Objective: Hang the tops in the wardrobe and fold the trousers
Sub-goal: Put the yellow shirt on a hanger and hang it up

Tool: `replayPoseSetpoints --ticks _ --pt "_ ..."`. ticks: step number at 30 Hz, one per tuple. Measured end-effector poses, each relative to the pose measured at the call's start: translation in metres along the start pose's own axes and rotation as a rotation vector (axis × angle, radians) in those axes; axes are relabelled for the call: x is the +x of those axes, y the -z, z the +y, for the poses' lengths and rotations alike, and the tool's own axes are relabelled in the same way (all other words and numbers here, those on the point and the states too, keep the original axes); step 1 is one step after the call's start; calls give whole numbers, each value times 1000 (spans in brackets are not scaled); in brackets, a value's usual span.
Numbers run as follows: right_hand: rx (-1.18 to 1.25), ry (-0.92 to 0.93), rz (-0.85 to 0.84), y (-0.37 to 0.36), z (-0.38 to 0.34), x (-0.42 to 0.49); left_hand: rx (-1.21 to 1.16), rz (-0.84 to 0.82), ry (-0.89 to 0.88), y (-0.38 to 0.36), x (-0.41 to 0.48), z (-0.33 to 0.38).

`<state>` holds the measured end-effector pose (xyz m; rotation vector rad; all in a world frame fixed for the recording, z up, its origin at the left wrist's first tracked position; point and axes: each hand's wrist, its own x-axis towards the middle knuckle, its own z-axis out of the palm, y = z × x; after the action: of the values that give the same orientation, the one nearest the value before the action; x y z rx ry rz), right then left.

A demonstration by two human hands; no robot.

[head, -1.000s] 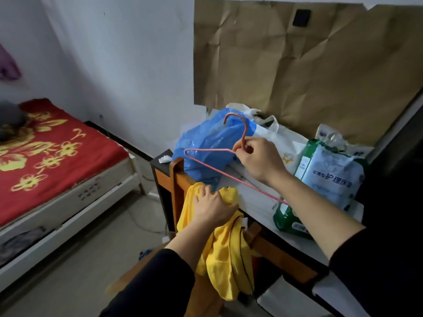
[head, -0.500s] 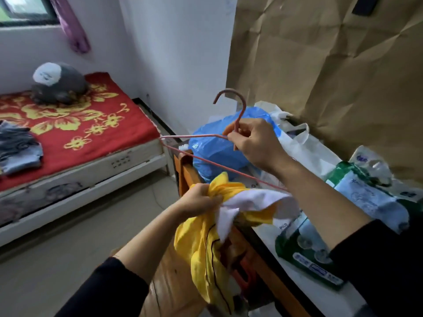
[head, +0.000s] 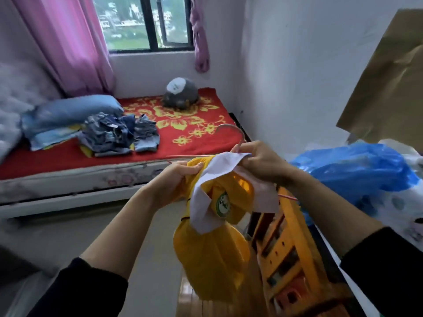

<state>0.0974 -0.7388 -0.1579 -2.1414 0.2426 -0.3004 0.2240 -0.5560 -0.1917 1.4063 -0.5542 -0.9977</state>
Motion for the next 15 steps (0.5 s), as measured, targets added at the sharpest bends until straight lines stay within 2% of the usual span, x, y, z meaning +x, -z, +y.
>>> replayPoseSetpoints --ticks 3,5,7,8,10,12,15 --pt "7 12 0 -49 -47 32 165 142 -14 51 -19 -4" --pt "-13 38 70 -85 -79 54 347 314 -70 79 -36 -4" --pt "-42 47 139 -122 -105 76 391 493 -160 107 -59 -3" --pt "-56 40 135 -141 -116 85 352 512 -183 123 -72 -3" --pt "-66 10 94 -180 -134 102 304 422 -174 155 -98 -5" --pt "-85 -28 47 -219 -151 118 418 360 -118 188 -117 -13" --pt "-154 -27 21 -269 -178 138 578 507 -137 234 -127 -27"
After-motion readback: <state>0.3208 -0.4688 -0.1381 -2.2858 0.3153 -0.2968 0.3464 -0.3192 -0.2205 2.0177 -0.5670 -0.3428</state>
